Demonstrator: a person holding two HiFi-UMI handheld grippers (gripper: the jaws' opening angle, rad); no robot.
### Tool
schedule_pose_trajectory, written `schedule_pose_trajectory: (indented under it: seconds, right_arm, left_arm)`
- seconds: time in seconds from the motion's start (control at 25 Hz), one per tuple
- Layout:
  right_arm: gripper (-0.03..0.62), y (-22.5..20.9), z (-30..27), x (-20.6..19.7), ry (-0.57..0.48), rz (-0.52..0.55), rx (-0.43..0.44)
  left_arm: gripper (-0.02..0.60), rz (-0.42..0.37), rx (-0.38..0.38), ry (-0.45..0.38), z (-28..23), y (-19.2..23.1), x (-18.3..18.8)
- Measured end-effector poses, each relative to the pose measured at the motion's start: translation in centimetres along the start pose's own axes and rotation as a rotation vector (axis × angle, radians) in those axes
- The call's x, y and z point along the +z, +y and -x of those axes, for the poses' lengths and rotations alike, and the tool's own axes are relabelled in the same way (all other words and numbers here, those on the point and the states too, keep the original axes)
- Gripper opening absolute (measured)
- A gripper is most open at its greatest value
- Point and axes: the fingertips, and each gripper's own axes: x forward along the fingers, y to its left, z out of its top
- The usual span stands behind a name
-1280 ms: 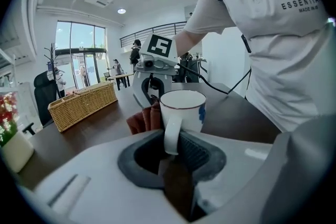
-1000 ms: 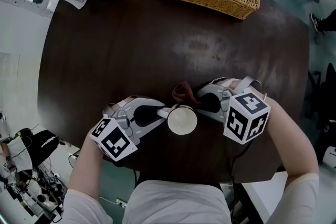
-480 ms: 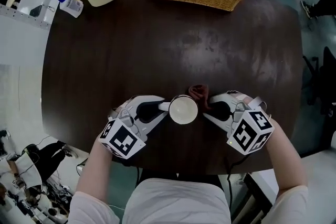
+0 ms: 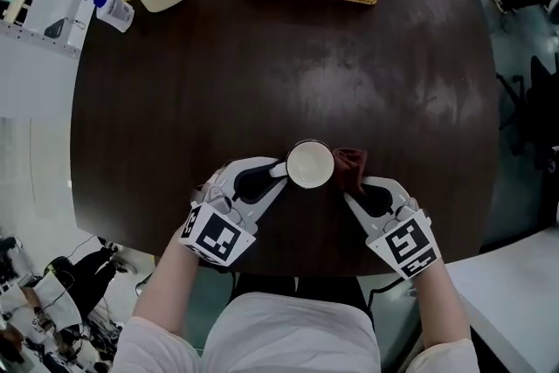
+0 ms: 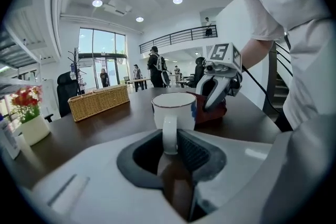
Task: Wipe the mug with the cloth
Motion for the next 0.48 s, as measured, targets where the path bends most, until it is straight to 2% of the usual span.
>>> schedule_pose_trajectory:
  seconds: [0.08,0.2,0.48]
  right_arm:
    - [0.080,0.0,0.1,-0.2,-0.021,-0.103,-0.066]
    - [0.080,0.3,0.0,-0.1,-0.053,-0.198,-0.103]
    - [0.080,0.5,0.2,0.0,-0.038,-0.218,-0.134]
  left_arm:
    - [0.078,-0.012,0.012,-0.019,-0.1,0.0,-0.1]
    - [0.078,0.006,-0.001,-0.058,-0.2,0.0,0.2]
    - [0.069,0.025,-0.059,-0.136,0.4,0.0,1.2]
